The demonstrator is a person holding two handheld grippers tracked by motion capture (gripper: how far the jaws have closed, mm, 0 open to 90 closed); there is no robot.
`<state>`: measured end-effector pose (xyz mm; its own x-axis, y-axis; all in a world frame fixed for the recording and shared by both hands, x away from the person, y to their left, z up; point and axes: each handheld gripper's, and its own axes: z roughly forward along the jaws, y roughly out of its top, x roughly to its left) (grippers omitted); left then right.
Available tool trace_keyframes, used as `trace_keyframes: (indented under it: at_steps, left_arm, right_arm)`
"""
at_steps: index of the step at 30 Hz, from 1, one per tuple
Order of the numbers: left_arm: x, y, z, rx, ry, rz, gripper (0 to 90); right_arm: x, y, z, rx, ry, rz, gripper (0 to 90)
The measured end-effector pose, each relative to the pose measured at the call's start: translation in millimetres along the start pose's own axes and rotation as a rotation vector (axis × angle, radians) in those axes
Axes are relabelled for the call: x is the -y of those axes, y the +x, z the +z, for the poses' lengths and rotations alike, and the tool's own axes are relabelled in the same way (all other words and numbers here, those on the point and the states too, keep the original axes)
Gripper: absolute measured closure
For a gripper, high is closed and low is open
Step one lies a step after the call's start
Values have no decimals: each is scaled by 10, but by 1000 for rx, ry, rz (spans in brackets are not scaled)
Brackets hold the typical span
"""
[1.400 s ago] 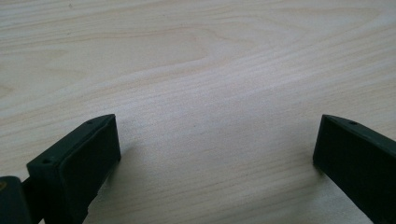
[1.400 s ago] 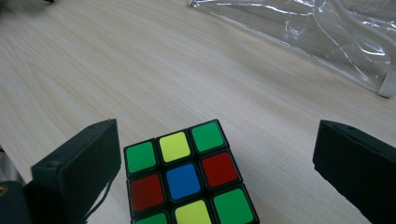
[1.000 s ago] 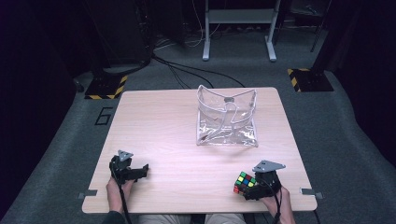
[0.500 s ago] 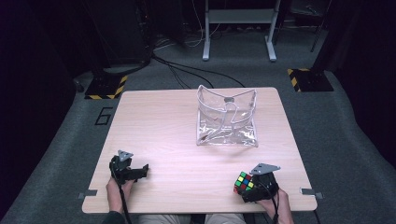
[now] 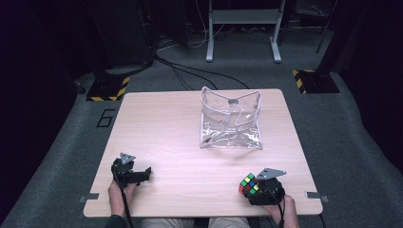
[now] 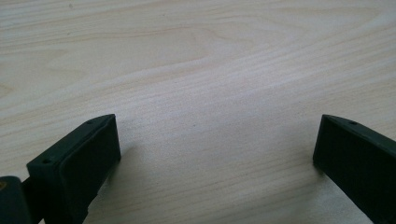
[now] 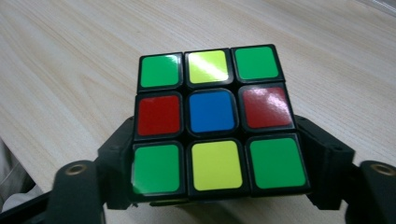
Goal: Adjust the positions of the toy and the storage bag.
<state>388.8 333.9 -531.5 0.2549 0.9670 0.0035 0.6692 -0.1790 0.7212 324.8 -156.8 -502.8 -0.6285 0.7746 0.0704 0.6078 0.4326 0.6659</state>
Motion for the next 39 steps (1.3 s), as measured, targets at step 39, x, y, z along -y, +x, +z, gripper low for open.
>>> trace_keyframes:
  at_steps: [39]
  left_arm:
    - [-2, 8, 3, 7, 3, -4, 5]
  right_arm:
    - [-205, 19, -1, 35, -51, -15, 330]
